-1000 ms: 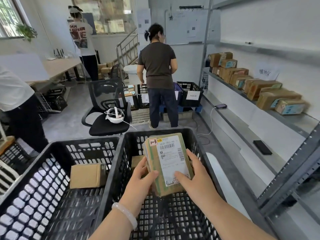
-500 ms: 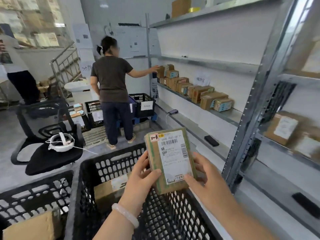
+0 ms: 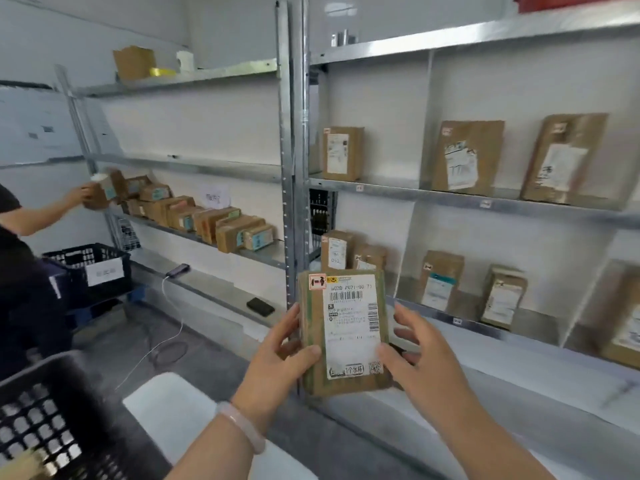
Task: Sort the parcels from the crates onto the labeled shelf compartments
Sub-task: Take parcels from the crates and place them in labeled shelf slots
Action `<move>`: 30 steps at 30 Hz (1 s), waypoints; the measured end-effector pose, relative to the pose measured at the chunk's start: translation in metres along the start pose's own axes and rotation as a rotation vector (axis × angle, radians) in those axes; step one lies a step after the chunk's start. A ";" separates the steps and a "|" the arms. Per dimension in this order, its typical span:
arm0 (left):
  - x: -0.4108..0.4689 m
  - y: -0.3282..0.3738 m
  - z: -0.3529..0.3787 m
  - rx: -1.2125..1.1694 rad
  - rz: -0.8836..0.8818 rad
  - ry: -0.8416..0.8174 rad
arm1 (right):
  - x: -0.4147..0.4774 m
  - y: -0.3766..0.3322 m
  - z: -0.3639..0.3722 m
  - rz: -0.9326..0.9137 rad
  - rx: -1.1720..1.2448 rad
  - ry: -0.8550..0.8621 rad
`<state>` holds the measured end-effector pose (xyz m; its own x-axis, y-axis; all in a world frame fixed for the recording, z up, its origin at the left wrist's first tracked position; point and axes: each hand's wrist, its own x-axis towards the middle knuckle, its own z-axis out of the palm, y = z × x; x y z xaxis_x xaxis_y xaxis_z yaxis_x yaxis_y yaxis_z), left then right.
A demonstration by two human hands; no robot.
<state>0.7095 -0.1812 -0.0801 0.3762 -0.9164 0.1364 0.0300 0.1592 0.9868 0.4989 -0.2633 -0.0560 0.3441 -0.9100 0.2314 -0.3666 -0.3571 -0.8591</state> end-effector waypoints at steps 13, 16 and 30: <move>0.065 0.011 0.348 -0.045 0.124 -0.405 | -0.014 0.113 -0.312 0.023 -0.165 0.354; 0.076 0.019 0.406 -0.056 0.133 -0.486 | -0.016 0.128 -0.361 0.043 -0.187 0.427; 0.192 0.053 0.594 -0.091 0.307 -0.700 | 0.051 0.172 -0.501 0.040 -0.228 0.640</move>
<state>0.2331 -0.5669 0.0500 -0.2925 -0.8401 0.4567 0.1061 0.4461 0.8887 0.0203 -0.4765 0.0370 -0.2268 -0.8437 0.4865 -0.5657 -0.2925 -0.7710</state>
